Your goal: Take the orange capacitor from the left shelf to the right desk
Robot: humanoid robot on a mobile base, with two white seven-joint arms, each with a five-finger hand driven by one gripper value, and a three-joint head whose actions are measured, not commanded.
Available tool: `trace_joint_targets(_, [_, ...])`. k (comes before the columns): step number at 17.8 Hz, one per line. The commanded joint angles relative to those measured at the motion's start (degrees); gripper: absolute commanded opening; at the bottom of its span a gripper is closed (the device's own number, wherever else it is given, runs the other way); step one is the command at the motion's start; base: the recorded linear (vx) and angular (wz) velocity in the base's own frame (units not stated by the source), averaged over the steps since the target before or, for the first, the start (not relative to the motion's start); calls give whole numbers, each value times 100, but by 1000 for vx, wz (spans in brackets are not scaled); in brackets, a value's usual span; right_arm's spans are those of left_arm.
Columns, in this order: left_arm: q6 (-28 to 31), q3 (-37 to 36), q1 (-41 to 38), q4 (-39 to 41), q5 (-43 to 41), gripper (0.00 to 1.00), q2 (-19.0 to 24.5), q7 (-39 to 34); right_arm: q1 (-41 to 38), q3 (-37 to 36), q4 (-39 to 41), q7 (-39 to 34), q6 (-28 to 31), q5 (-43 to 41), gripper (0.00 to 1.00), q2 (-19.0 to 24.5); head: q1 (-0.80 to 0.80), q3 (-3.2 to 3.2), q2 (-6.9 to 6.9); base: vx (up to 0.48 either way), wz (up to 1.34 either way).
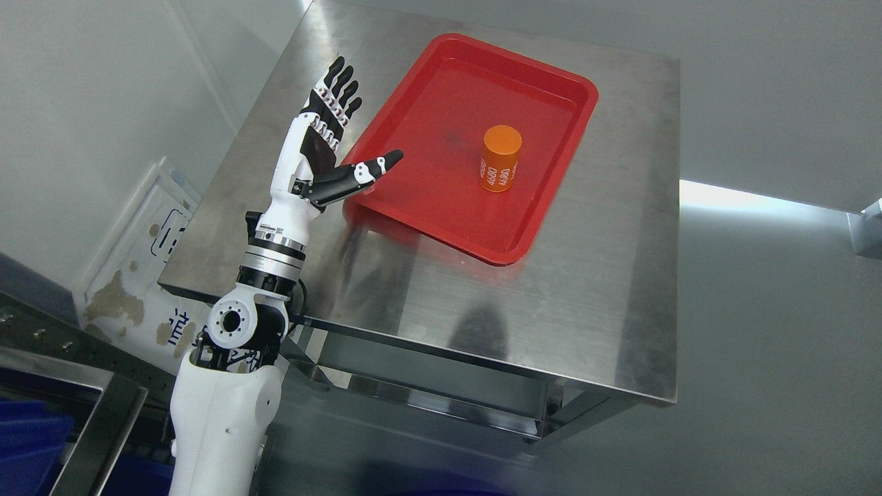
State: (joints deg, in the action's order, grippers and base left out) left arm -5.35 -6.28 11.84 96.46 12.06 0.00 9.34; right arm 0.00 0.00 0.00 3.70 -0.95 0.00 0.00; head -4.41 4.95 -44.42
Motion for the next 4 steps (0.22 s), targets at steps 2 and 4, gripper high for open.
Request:
trace_joint_targets(2, [-27,171,-76,207,-2,100,100,7,-132,-61,100,-1,-36,35,100,-100,0,0,0,0,0])
trace_joint_targets(4, [-27,171,-50,207,-2,100,100,7,-131,-61,100,-1,-36,35,100,-100,0,0,0,0,0])
